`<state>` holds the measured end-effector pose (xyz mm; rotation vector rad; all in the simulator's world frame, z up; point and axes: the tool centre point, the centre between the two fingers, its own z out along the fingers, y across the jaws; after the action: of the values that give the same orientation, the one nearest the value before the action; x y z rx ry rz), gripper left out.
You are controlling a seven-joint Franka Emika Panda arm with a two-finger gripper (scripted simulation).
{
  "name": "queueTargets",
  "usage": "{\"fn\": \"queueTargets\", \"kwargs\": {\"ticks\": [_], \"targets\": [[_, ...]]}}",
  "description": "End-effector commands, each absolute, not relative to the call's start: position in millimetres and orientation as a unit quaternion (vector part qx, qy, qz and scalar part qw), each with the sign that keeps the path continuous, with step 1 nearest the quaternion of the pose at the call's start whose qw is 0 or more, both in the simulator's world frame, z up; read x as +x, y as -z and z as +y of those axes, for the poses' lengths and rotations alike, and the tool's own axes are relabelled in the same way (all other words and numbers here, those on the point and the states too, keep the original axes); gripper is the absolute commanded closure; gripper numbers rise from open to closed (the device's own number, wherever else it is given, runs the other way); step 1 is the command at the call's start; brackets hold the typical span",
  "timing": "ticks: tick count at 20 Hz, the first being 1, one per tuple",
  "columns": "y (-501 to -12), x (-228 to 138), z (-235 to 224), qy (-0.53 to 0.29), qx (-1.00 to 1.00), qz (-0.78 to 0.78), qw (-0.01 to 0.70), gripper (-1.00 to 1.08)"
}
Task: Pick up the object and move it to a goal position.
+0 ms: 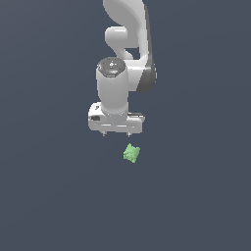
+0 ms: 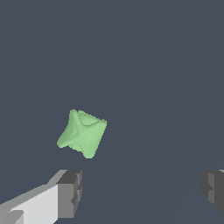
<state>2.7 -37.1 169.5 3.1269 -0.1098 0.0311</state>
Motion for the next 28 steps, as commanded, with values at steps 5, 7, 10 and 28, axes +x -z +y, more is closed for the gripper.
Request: {"fn": "queueTargets", "kwargs": {"ticks": [5, 7, 10, 28], "targets": [[-163.6, 4.6, -31.8, -0.009, 0.999, -0.049, 0.005, -0.92], [-159.9, 5.7, -28.6, -0.009, 0.998, -0.059, 0.005, -0.92], [-152.7, 7.7, -22.4, -0.008, 0.997, -0.077, 0.004, -0.92], [-96.1, 18.0, 24.3, -0.001, 0.977, -0.215, 0.0, -0.92]]}}
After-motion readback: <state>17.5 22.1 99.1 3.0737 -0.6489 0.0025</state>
